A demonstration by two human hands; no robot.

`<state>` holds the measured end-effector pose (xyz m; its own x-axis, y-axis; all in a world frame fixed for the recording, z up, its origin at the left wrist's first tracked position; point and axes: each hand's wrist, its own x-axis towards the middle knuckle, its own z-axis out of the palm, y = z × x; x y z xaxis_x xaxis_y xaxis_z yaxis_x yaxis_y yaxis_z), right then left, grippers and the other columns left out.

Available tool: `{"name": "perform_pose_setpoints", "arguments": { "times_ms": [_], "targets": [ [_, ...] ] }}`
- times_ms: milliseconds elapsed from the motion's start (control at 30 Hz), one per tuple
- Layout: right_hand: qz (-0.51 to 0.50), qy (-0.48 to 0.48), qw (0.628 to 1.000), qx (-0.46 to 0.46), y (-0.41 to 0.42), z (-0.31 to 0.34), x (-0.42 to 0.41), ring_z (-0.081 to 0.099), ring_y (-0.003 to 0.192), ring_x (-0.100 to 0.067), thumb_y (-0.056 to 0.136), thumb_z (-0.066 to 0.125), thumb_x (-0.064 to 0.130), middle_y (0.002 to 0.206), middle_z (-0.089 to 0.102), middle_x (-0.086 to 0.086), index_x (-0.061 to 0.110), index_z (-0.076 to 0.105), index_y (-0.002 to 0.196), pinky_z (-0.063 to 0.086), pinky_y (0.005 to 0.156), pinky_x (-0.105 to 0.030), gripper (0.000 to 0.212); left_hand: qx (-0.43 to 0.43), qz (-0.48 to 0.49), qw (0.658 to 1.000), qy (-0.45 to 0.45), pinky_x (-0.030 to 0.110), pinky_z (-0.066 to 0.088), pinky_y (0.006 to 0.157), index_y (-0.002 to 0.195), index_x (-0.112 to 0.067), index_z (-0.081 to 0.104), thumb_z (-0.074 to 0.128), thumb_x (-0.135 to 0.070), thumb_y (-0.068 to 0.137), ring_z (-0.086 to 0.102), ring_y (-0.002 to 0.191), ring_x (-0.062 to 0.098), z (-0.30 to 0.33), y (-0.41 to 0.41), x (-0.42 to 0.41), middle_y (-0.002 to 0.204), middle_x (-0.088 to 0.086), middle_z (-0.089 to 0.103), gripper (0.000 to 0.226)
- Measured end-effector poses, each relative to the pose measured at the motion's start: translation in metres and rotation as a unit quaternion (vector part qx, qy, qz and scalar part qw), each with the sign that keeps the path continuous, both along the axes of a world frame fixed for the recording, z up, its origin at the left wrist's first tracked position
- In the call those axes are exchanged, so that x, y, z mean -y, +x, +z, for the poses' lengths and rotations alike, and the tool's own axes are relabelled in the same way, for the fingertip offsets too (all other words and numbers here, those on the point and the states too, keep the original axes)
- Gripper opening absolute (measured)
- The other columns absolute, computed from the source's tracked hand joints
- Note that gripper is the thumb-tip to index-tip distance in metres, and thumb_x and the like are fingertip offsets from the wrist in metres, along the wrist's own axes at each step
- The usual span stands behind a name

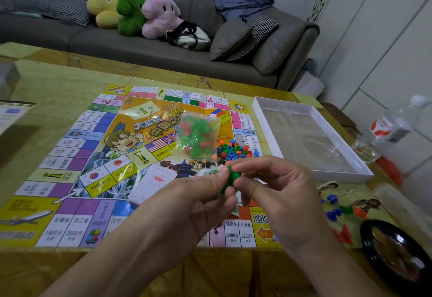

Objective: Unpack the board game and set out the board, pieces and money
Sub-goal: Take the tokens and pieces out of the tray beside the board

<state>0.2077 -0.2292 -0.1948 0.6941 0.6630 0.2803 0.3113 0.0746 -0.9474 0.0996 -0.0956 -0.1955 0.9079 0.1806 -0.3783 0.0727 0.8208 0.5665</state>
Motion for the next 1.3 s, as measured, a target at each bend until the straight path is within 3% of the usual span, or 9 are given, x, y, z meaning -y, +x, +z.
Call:
{"name": "perform_pose_setpoints", "arguments": {
  "times_ms": [100,267,433,567,667,800,933,1300],
  "targets": [
    [-0.008,-0.019,0.999,0.025,-0.001,-0.002,-0.002,0.077,0.090,-0.027,0.083,0.080,-0.003,0.098,0.082,-0.001,0.021,0.084,0.090,0.063,0.068,-0.035,0.025,-0.006,0.017,1.000,-0.006,0.020,0.060,0.058,0.094,0.004,0.081,0.073,-0.009,0.080,0.066,0.062,0.012,-0.001,-0.003,0.002,0.077,0.011,0.066,0.021],
    [-0.022,-0.008,1.000,0.015,-0.002,0.000,-0.001,0.077,0.085,-0.025,0.085,0.079,-0.003,0.097,0.082,0.001,0.017,0.083,0.092,0.062,0.060,-0.033,0.023,0.010,0.037,0.999,0.033,0.020,0.061,0.061,0.101,0.002,0.080,0.073,-0.011,0.081,0.067,0.063,0.011,0.001,0.000,0.002,0.079,0.010,0.068,0.024],
    [-0.040,0.017,0.999,-0.006,-0.001,0.000,0.000,0.077,0.086,-0.026,0.085,0.079,-0.003,0.104,0.081,-0.001,0.012,0.079,0.092,0.059,0.058,-0.031,0.017,0.016,0.051,0.997,0.057,0.021,0.059,0.058,0.094,0.008,0.079,0.075,-0.011,0.080,0.066,0.061,0.014,0.000,0.005,-0.001,0.080,0.014,0.068,0.024],
    [-0.055,0.028,0.998,0.004,0.002,0.004,0.002,0.074,0.075,-0.026,0.075,0.082,0.012,0.091,0.078,-0.007,0.013,0.077,0.087,0.058,0.056,-0.031,0.014,0.012,0.042,0.991,0.126,0.021,0.058,0.061,0.092,0.012,0.076,0.077,-0.016,0.078,0.068,0.065,0.017,-0.001,0.004,-0.002,0.083,0.018,0.067,0.031],
    [-0.030,0.015,0.999,0.019,0.004,0.002,0.004,0.075,0.086,-0.026,0.074,0.084,0.000,0.089,0.076,-0.006,0.011,0.073,0.085,0.061,0.062,-0.030,0.019,0.012,0.013,0.988,0.155,0.024,0.060,0.065,0.091,0.007,0.078,0.075,-0.017,0.083,0.068,0.067,0.018,-0.003,0.004,0.000,0.083,0.016,0.067,0.025],
    [-0.008,0.004,0.998,0.065,0.009,0.001,0.005,0.074,0.092,-0.027,0.074,0.085,-0.009,0.090,0.074,-0.004,0.009,0.072,0.083,0.064,0.076,-0.035,0.024,0.023,0.000,0.993,0.120,0.022,0.059,0.061,0.091,0.005,0.079,0.074,-0.016,0.081,0.066,0.062,0.016,-0.002,0.004,0.001,0.075,0.013,0.064,0.024],
    [0.020,0.011,0.998,0.062,0.006,0.003,0.006,0.075,0.097,-0.029,0.077,0.083,-0.004,0.097,0.077,-0.007,0.006,0.073,0.088,0.065,0.081,-0.037,0.018,0.018,0.013,0.996,0.090,0.021,0.060,0.058,0.085,0.002,0.081,0.075,-0.014,0.076,0.066,0.057,0.015,-0.001,0.004,0.001,0.068,0.011,0.063,0.020],
    [-0.046,-0.023,0.990,0.134,0.003,0.006,0.006,0.078,0.089,-0.018,0.080,0.082,-0.011,0.086,0.080,0.005,0.011,0.078,0.080,0.063,0.075,-0.026,0.022,0.017,0.011,0.994,0.111,0.022,0.060,0.061,0.093,0.015,0.075,0.075,-0.014,0.077,0.068,0.061,0.018,0.000,0.002,0.000,0.076,0.016,0.063,0.033]
  ]
}}
